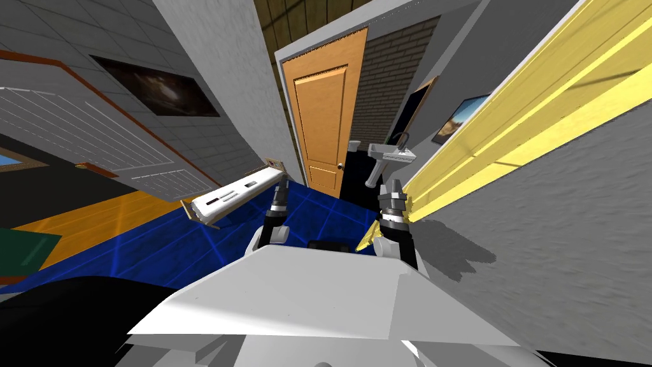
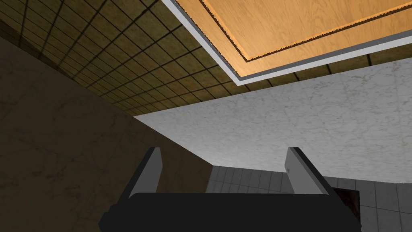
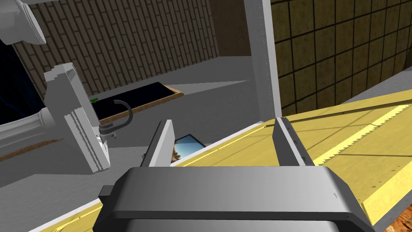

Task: Pull the door open

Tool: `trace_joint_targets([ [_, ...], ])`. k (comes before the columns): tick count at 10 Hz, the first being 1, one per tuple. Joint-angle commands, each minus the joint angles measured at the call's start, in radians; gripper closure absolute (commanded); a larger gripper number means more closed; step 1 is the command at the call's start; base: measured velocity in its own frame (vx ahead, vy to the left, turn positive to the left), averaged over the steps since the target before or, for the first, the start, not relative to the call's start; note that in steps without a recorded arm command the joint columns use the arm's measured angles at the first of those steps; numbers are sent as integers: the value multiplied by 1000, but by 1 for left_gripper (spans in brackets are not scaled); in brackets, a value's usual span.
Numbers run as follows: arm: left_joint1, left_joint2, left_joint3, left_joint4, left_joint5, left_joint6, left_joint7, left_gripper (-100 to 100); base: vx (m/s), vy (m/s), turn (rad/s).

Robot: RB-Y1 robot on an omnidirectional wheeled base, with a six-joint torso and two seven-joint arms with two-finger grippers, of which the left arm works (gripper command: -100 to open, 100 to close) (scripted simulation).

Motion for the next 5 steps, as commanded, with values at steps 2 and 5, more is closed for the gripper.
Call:
trace_joint_targets([
  [2,-11,4,-1,50,-7,-16,-51,-100,92,15,-63],
  [5,-24,10,0,103,-14,-29,-107,-100,92,10,-81],
])
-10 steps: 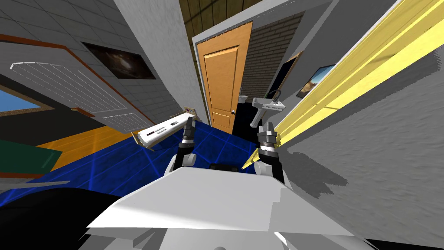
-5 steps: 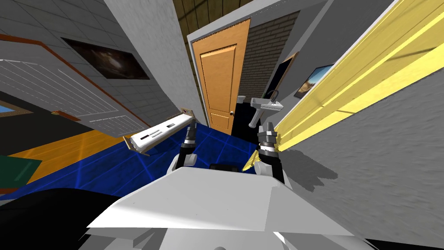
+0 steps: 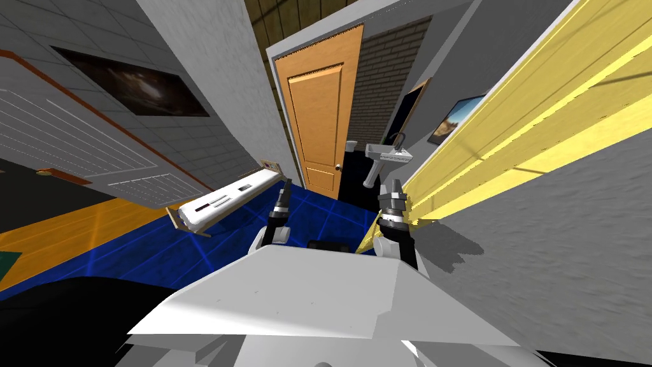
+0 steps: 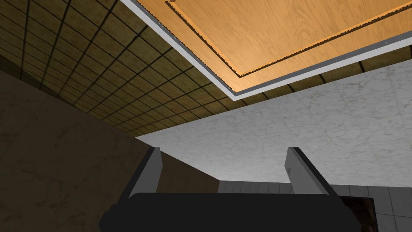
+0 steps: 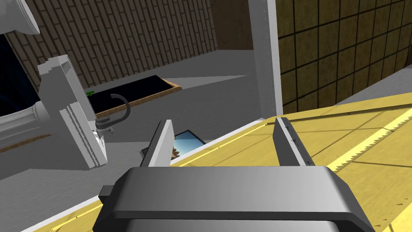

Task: Pull the door open

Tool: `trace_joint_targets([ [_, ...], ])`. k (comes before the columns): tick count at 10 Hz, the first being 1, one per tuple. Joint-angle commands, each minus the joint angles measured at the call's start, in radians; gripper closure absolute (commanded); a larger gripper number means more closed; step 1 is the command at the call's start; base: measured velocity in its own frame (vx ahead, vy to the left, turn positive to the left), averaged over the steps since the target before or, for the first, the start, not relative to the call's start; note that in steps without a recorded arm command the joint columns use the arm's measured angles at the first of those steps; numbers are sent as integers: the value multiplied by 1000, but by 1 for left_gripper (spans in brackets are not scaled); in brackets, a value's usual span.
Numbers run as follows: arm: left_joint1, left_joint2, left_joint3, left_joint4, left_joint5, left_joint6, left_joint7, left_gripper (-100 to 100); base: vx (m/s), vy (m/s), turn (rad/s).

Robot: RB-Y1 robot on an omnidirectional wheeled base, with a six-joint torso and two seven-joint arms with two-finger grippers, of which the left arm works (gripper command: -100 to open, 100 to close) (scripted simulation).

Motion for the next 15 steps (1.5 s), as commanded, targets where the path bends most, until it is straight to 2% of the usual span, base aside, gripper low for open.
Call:
trace_joint_targets([
  [1,-11,1,0,33,-5,-6,-36,-100,99,18,-74],
  [15,-81,11,5,319,-44,-77,-335,-100,97,21,-80],
])
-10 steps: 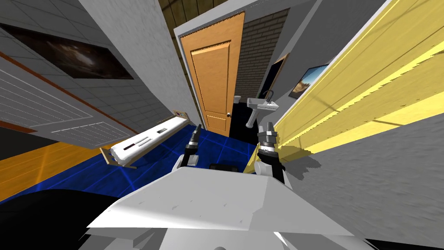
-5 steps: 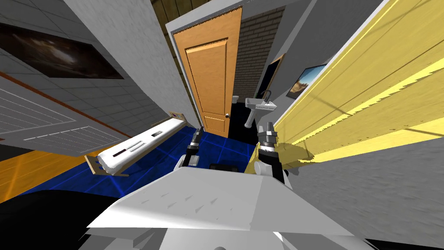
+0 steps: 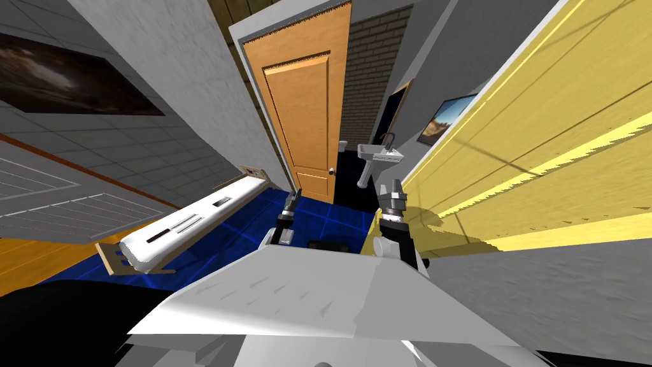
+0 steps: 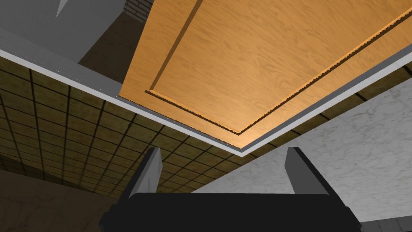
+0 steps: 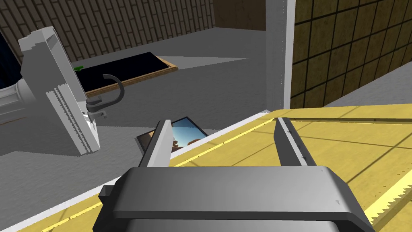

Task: Pull the door open

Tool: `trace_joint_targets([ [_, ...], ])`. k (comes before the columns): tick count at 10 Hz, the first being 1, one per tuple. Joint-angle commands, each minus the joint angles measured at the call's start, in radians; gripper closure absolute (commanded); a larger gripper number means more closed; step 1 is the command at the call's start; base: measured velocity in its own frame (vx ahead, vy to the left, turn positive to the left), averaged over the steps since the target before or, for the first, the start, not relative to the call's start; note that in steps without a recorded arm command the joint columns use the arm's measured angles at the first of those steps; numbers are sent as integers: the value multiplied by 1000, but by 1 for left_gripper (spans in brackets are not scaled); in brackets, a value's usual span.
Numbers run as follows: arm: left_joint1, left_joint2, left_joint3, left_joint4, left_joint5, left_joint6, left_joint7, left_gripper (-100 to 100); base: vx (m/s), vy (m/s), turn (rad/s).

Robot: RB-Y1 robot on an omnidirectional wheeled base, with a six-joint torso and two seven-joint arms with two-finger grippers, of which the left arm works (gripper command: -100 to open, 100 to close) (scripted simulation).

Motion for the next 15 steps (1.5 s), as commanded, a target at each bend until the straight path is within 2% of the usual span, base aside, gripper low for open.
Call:
trace_joint_targets([
  [1,-7,0,1,37,-5,-12,-39,-100,94,9,-78],
  [7,-38,-6,3,165,-22,-44,-172,-100,96,12,-75],
  [15,-77,-23,6,327,-44,-84,-342,-100,103,12,-56],
])
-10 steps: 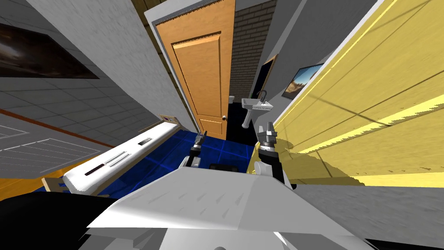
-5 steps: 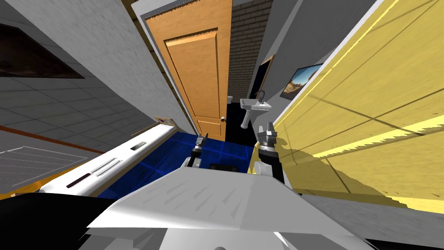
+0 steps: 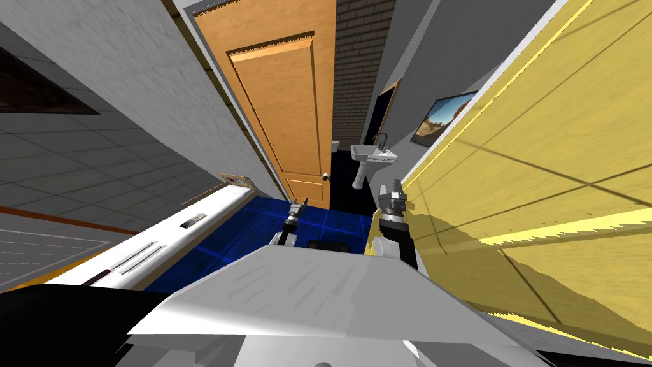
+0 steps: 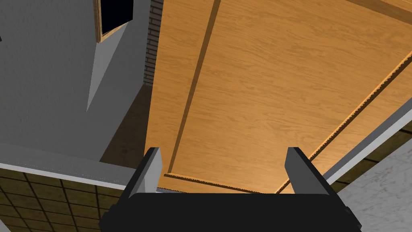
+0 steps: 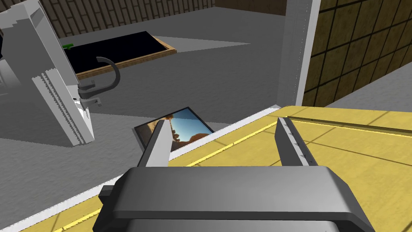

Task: Pull the door open

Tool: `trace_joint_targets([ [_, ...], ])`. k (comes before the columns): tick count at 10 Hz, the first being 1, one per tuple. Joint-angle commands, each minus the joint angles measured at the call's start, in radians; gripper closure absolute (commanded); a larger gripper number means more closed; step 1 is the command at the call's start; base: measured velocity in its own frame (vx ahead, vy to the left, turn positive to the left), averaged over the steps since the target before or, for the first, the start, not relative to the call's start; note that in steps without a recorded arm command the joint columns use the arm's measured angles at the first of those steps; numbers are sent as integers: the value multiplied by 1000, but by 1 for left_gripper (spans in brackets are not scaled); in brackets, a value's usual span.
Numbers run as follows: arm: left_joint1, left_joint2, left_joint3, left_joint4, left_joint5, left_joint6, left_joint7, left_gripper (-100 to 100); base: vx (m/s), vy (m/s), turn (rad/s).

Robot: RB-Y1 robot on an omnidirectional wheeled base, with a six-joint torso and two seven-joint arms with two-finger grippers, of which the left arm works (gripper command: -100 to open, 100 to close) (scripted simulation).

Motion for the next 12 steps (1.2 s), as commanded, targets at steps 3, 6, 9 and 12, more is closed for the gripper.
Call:
trace_joint_targets([
  [3,-18,-10,2,74,-9,-19,-76,-100,100,-2,-47],
  [6,-31,-21,3,127,-17,-33,-133,-100,109,3,-35],
  [9,-44,-32,4,180,-24,-46,-188,-100,111,-1,-29],
  [12,-55,-44,5,226,-30,-57,-236,-100,110,-12,-11],
])
